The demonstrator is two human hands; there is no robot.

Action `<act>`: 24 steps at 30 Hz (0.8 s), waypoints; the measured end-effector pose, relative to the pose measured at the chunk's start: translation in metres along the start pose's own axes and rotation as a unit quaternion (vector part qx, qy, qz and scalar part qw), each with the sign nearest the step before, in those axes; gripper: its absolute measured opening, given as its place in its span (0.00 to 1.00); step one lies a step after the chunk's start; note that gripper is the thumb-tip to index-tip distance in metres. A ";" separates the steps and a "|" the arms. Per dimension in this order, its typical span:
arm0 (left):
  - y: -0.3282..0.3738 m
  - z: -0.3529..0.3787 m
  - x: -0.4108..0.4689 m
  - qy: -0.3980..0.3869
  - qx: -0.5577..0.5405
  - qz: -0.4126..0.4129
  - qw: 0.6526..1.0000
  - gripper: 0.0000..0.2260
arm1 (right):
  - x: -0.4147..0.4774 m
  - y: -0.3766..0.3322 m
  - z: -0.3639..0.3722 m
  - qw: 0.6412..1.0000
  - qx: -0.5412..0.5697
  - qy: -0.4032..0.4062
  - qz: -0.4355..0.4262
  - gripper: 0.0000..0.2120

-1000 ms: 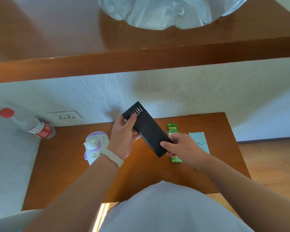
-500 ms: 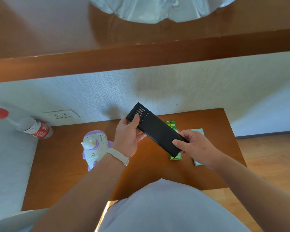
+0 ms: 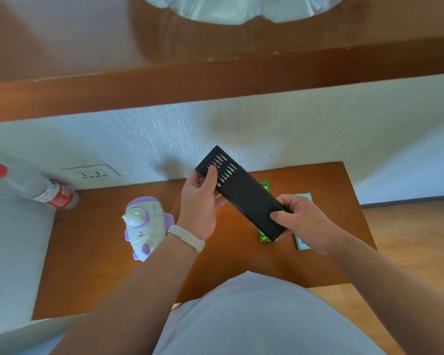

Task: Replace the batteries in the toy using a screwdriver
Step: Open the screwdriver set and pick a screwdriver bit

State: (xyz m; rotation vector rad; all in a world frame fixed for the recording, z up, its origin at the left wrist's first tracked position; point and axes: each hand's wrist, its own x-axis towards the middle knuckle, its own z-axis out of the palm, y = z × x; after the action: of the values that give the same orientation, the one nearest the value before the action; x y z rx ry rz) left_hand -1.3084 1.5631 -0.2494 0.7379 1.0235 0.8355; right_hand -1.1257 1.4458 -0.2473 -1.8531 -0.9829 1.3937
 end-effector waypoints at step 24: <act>0.004 -0.012 0.008 0.011 -0.023 -0.016 1.000 0.10 | 0.016 -0.018 0.023 0.998 0.029 0.009 -0.050 0.08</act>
State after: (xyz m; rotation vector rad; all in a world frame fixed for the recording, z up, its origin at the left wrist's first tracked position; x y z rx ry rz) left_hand -1.3185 1.5738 -0.2536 0.6728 1.0295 0.8378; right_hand -1.1489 1.4702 -0.2463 -1.7459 -1.0020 1.3307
